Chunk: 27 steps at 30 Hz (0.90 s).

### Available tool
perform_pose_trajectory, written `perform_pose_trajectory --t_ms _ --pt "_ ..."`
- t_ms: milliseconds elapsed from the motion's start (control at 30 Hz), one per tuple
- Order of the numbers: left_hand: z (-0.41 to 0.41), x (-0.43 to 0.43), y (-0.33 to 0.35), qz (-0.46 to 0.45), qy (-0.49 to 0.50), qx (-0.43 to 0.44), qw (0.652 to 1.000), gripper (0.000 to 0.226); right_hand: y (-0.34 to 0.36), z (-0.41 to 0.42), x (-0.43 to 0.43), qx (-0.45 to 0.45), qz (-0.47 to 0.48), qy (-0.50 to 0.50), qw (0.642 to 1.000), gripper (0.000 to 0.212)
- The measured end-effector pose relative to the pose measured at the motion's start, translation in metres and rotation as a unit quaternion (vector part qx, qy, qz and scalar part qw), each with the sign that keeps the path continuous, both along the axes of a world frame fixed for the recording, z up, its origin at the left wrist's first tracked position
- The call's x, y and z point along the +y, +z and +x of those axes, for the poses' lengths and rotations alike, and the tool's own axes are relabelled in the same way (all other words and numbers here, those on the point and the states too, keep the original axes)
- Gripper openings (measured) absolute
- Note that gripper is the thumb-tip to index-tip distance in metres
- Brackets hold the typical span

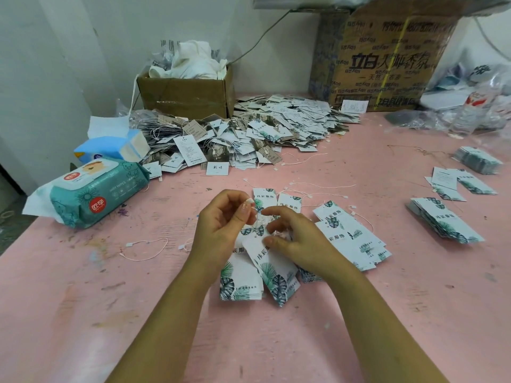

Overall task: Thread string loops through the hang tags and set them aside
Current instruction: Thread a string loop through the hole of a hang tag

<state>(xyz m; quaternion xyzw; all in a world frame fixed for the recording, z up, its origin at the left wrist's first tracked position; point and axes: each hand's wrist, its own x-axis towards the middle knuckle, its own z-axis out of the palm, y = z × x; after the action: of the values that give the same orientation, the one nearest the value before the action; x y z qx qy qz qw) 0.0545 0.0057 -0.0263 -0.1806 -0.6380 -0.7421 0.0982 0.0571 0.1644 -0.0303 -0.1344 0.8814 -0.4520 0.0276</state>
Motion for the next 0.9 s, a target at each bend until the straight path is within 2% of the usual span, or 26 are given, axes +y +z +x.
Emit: perform_pose_trajectory --t_ms 167,233,300,400,433,500,633,700,833,900 --pt "-0.0025 -0.0003 -0.0014 0.037 0.012 -0.018 0.999 0.007 0.0019 0.0002 0.0001 -0.017 -0.075 -0.008 0.997 0.036" --pt "-0.0043 -0.0007 -0.0022 0.030 0.033 -0.034 0.998 0.005 0.0033 0.0006 -0.0004 -0.027 -0.143 -0.002 0.989 0.035" --pt "-0.0060 -0.0009 -0.0047 -0.032 0.080 -0.043 0.995 0.013 0.0052 0.0002 0.0011 -0.043 -0.239 -0.005 0.970 0.033" --pt "-0.0047 -0.0003 -0.0086 -0.219 0.121 -0.011 0.968 0.014 0.0064 -0.0020 0.0059 -0.044 -0.350 -0.039 0.935 0.031" --pt "-0.0031 0.0003 -0.0093 -0.247 0.114 -0.003 0.962 0.022 0.0059 -0.0027 0.0071 -0.038 -0.376 -0.057 0.924 0.030" --pt "-0.0001 0.0018 -0.0084 -0.245 0.087 -0.011 0.966 0.036 0.0046 -0.0036 0.0082 -0.024 -0.410 -0.098 0.907 0.029" --pt "0.0005 0.0021 -0.0051 -0.244 0.015 -0.051 0.968 0.014 0.0018 -0.0042 0.0073 -0.003 -0.414 -0.147 0.898 0.029" --pt "0.0012 0.0026 -0.0058 -0.231 -0.025 -0.073 0.970 0.020 0.0019 -0.0040 0.0059 0.011 -0.390 -0.150 0.908 0.031" --pt "0.0007 0.0024 -0.0055 -0.202 0.007 -0.075 0.976 0.023 0.0057 -0.0004 0.0038 -0.013 -0.397 -0.111 0.911 0.016" --pt "-0.0016 0.0010 -0.0057 -0.163 0.035 -0.085 0.982 0.020 0.0093 0.0017 0.0050 -0.018 -0.363 -0.084 0.928 0.008"
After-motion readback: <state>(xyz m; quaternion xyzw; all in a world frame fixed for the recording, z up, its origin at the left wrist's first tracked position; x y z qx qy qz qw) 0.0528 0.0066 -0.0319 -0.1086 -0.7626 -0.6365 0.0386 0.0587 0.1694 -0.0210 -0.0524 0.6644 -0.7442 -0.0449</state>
